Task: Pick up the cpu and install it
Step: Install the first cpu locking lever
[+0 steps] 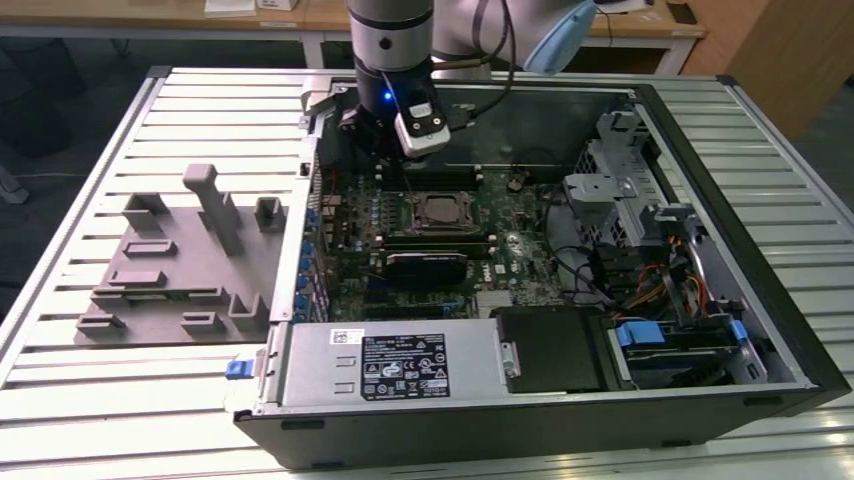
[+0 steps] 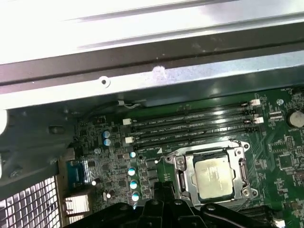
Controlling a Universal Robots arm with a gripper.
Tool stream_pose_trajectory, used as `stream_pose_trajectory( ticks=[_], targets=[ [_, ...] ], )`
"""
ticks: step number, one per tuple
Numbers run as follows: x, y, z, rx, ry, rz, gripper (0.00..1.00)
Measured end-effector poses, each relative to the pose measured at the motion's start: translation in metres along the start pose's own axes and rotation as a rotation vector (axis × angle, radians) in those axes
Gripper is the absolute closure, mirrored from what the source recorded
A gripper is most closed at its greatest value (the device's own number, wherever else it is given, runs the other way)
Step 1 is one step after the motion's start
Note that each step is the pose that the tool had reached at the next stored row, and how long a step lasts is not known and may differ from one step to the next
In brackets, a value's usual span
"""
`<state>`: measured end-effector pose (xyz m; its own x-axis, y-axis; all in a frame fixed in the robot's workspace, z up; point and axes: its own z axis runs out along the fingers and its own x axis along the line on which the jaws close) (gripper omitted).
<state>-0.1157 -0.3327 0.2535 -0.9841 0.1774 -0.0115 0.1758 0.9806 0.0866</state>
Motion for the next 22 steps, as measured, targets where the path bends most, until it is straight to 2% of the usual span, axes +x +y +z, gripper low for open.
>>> stream_pose_trajectory(
  ticks=[5,6,11,15,16,19,22],
  targets=[
    [0.0015,-0.0003,0.0005,-0.0018,0.0045,-0.050,0.89],
    [0.0019,-0.0005,0.0005,-0.0059,0.0061,-0.059,0.89],
    [0.0032,-0.0007,0.0011,-0.0477,0.0144,-0.084,0.89],
    [0.0051,-0.0011,0.0013,-0.0499,0.0153,-0.090,0.89],
    [0.0055,-0.0012,0.0012,-0.0534,0.0161,-0.090,0.89],
    [0.0062,-0.0013,0.0014,-0.0666,0.0178,-0.092,0.89],
    [0.0065,-0.0014,0.0015,-0.0883,0.0209,-0.094,0.89]
  ],
)
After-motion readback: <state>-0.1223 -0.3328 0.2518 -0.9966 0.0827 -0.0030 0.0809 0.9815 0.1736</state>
